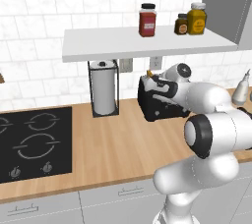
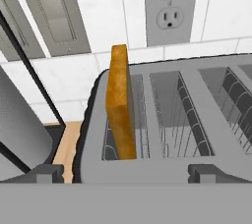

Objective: Start the toaster. Once the lever pops up, take the bread to the plate on the dining counter.

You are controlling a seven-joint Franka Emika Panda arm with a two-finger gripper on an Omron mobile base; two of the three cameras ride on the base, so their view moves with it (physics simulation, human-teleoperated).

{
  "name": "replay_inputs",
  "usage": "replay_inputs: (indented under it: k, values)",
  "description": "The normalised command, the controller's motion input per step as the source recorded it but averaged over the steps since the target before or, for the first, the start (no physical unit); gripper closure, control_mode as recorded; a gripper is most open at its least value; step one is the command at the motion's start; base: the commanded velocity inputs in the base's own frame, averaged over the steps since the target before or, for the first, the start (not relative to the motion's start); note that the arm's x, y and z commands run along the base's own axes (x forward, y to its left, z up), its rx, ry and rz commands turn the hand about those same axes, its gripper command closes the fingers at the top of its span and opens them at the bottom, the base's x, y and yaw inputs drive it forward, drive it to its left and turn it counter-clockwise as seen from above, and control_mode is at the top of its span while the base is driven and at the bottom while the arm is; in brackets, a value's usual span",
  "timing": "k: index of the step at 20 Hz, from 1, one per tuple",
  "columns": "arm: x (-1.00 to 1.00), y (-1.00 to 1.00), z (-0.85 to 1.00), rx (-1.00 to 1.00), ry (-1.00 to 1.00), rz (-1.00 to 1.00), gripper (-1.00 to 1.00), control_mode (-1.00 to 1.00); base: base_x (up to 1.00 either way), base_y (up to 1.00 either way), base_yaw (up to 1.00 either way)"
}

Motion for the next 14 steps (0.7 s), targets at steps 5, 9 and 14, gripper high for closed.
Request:
replay_inputs:
  k: [5, 9, 14]
  values:
    - [0.0, 0.0, 0.04, 0.0, -0.02, 0.0, -1.0, -1.0, 0.0, 0.0, 0.0]
    - [0.0, 0.0, 0.1, 0.0, -0.03, 0.0, -1.0, -1.0, 0.0, 0.0, 0.0]
    - [0.0, 0.0, 0.03, 0.0, -0.01, 0.0, -1.0, -1.0, 0.0, 0.0, 0.0]
